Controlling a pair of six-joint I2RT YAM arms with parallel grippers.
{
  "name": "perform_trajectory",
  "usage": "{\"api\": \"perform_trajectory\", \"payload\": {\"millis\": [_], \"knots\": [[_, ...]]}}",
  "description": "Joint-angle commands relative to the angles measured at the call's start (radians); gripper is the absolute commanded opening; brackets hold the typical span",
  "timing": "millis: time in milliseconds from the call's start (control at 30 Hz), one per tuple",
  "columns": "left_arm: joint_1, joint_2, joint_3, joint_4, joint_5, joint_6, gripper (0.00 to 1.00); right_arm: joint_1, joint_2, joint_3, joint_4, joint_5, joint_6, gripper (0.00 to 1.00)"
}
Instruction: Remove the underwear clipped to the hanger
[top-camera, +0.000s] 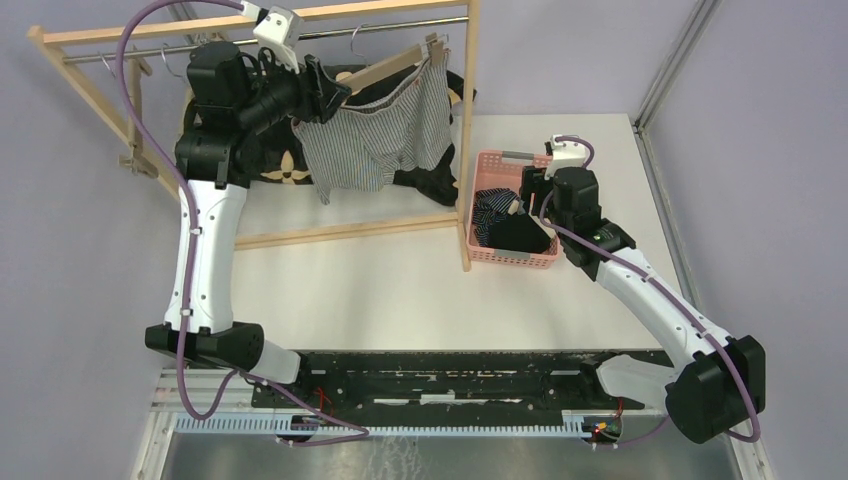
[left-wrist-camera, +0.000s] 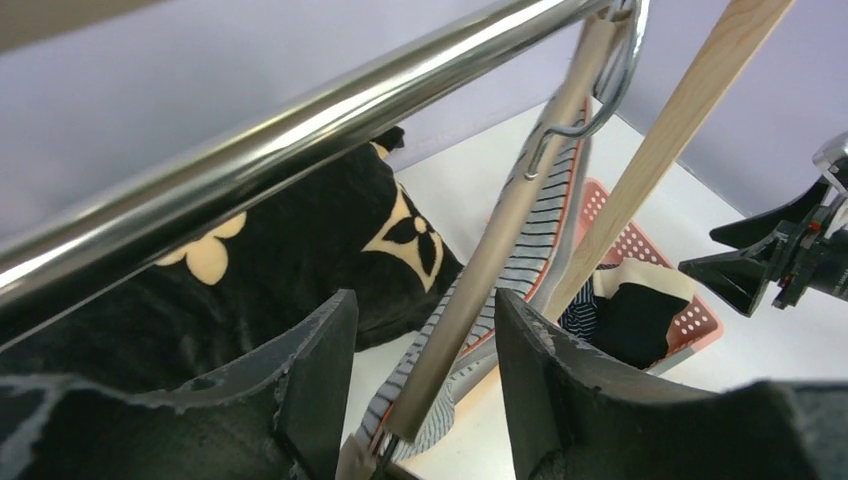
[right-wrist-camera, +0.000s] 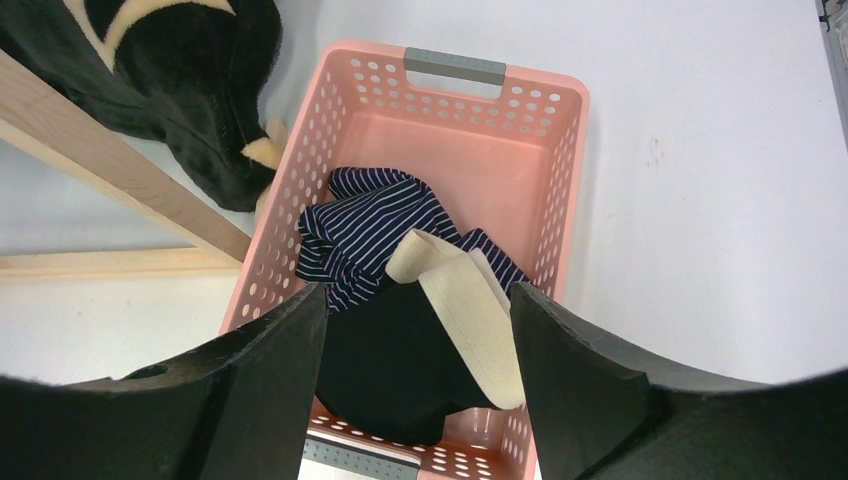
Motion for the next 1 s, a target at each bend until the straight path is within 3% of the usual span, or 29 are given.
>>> {"api": "perform_trajectory", "payload": {"millis": [0,133,500,967], "knots": [[-0.029,-0.011,-0.010,0.045,-0.001,0.051,0.58,0.001,-0.010,-0.002,0.036,-0.005,-0.005,0.75],[-0.043,-0.016,-0.014,0.052,-0.019,0.048,0.49,0.000,-0.008,-0.003,0.038,-0.013,-0.002,0.75],[-0.061,-0.033,-0.038,0.090,-0.047,0.023,0.05,0.001,-0.011,-0.007,0.039,-0.012,-0.001,0.75],[-0.101,-0.109,-0.123,0.291,-0.044,-0.044,0.03,0.001,-0.010,-0.014,0.050,-0.021,0.000,0.73]]}}
